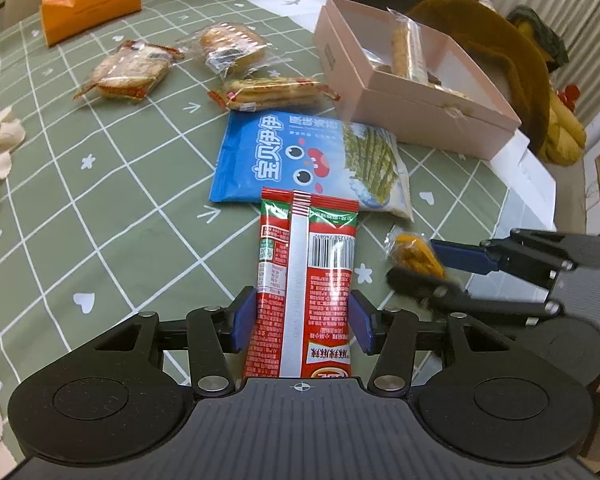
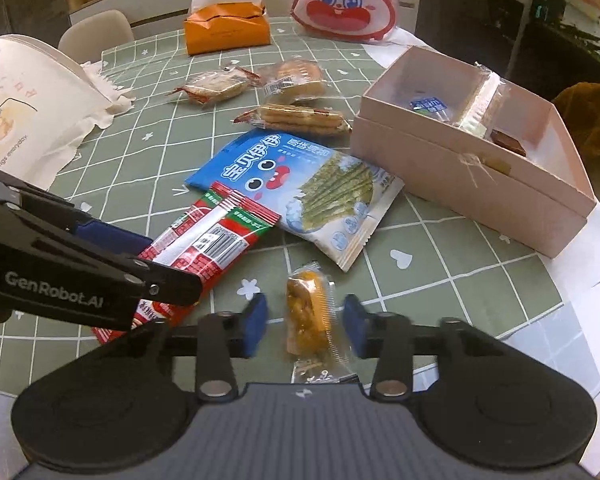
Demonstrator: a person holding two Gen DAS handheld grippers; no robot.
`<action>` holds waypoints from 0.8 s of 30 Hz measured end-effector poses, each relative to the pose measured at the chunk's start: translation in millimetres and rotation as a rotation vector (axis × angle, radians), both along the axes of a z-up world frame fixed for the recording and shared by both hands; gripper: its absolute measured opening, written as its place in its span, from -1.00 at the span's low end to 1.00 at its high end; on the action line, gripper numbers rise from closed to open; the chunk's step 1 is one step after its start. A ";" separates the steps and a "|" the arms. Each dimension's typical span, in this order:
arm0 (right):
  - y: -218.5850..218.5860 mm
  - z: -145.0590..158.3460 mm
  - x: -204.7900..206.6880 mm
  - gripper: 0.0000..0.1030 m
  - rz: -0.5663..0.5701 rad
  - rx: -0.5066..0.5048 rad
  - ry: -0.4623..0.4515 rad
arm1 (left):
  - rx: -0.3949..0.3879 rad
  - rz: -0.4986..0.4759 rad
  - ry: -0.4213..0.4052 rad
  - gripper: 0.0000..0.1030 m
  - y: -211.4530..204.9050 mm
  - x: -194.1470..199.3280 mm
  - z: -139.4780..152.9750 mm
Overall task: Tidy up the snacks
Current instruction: 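Lift the red packet with the left tool while the right lifts the orange snack, then carry both snacks into the pink box and open both tools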
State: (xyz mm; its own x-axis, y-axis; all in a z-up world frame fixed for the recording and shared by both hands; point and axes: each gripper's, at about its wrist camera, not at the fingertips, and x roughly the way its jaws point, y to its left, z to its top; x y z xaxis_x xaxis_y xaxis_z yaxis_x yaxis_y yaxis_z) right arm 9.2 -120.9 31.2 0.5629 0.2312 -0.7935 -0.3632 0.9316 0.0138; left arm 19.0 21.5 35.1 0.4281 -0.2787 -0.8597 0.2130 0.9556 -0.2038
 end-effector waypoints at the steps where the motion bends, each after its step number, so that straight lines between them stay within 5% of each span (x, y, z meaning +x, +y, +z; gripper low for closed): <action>1: -1.8 0.5 0.7 -0.47 -0.009 0.011 0.006 | 0.008 -0.005 -0.005 0.07 -1.2 -0.8 -0.1; 14: -27.8 9.9 -8.8 -0.62 -0.072 0.020 0.000 | 0.064 -0.012 -0.036 0.04 -11.0 -3.8 -0.4; 24: -37.6 18.0 -16.5 -0.62 -0.108 0.013 -0.025 | -0.008 0.046 -0.062 -0.11 0.3 -10.4 0.3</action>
State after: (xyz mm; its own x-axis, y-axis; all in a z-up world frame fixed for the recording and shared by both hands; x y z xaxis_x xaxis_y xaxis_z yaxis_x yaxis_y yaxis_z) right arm -7.2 -158.5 49.2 0.6045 0.1783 -0.7764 -0.2616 0.9650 0.0180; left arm 8.6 21.8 35.4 0.4930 -0.2639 -0.8290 0.1812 0.9631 -0.1988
